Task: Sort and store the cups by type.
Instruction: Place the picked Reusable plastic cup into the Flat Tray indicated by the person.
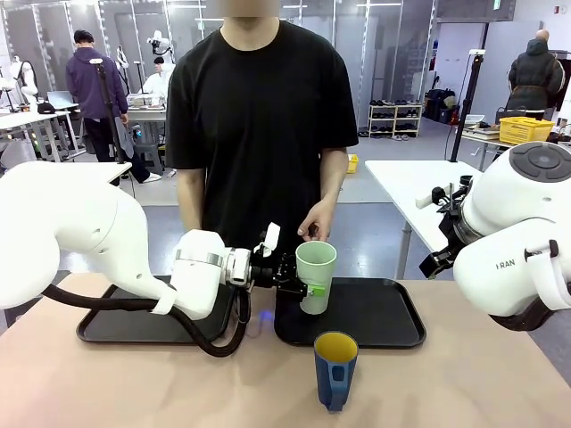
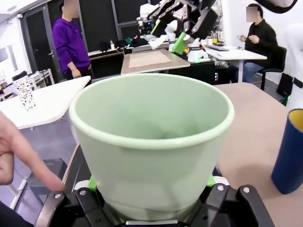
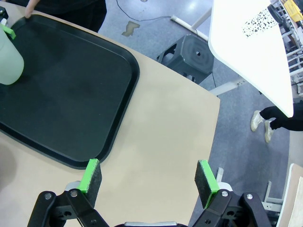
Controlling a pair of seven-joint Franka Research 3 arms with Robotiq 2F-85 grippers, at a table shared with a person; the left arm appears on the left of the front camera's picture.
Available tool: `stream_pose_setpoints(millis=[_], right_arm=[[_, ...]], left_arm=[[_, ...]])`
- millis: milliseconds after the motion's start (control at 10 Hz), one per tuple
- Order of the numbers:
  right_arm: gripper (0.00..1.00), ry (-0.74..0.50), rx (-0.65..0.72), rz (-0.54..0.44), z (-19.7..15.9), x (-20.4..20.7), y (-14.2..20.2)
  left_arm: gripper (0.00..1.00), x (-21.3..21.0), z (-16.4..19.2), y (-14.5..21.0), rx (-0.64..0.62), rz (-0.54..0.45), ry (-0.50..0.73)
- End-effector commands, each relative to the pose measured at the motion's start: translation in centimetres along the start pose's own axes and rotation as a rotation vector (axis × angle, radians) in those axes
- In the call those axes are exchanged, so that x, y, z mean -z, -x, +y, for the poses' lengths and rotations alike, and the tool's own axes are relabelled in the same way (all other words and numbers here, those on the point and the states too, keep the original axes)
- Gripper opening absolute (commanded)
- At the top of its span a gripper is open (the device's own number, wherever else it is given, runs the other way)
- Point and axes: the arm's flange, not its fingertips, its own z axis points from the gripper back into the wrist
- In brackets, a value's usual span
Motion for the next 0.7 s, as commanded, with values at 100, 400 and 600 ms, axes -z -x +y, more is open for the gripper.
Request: stream_pose_setpoints(millis=[100, 400, 600], right_arm=[[1.0, 0.002, -0.01, 0.001, 0.0, 0.1, 0.1], [1.0, 0.002, -0.01, 0.001, 0.0, 0.1, 0.1], [1.0, 0.002, -0.01, 0.001, 0.0, 0.1, 0.1]], left_arm=[[0.87, 0.4, 1.1, 1.2, 0.022, -0.017, -0.056], [0.87, 0.5, 1.5, 2.2, 0.014, -0.018, -0.058], [0.87, 0.5, 1.8, 2.5, 0.015, -0.016, -0.06]])
